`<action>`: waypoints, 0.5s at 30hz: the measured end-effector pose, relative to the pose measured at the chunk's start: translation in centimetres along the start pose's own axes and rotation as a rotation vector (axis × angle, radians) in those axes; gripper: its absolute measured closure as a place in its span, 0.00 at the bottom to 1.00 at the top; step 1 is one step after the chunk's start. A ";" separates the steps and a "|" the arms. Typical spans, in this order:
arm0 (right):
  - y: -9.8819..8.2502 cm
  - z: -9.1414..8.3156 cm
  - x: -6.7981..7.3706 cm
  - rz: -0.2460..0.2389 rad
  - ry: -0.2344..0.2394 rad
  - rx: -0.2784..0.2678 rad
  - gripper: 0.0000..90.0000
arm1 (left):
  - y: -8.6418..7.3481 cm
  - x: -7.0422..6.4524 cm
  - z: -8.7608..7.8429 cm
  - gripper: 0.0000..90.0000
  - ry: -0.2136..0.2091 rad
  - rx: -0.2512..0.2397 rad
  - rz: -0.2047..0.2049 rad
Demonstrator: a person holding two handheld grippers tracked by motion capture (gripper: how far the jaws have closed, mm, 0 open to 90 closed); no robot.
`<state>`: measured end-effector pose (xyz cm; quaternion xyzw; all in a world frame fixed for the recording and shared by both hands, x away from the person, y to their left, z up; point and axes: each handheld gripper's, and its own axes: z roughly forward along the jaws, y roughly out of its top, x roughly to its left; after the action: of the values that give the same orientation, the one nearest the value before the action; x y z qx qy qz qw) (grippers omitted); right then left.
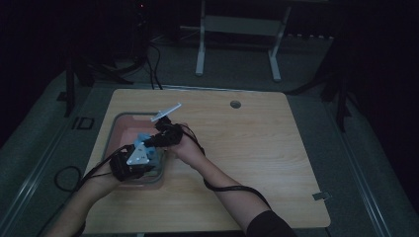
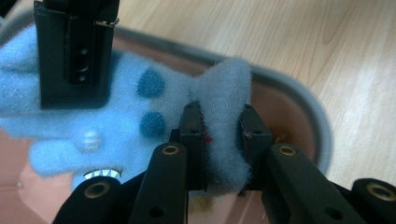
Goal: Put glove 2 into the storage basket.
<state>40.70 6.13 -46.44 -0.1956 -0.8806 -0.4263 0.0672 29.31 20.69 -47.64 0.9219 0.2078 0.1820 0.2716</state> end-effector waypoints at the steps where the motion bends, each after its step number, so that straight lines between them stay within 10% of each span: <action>1: -0.2 0.3 -0.2 0.005 -0.004 0.009 0.92 | -0.1 0.1 0.2 0.85 -0.006 0.005 -0.005; 15: -1.4 2.5 -1.1 0.025 -0.049 0.104 0.88 | -0.3 0.6 2.0 0.83 -0.075 0.091 -0.025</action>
<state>41.30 6.95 -49.32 -0.2131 -0.9005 -0.3742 0.0610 30.63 20.37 -49.21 0.9368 0.2172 0.1343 0.2393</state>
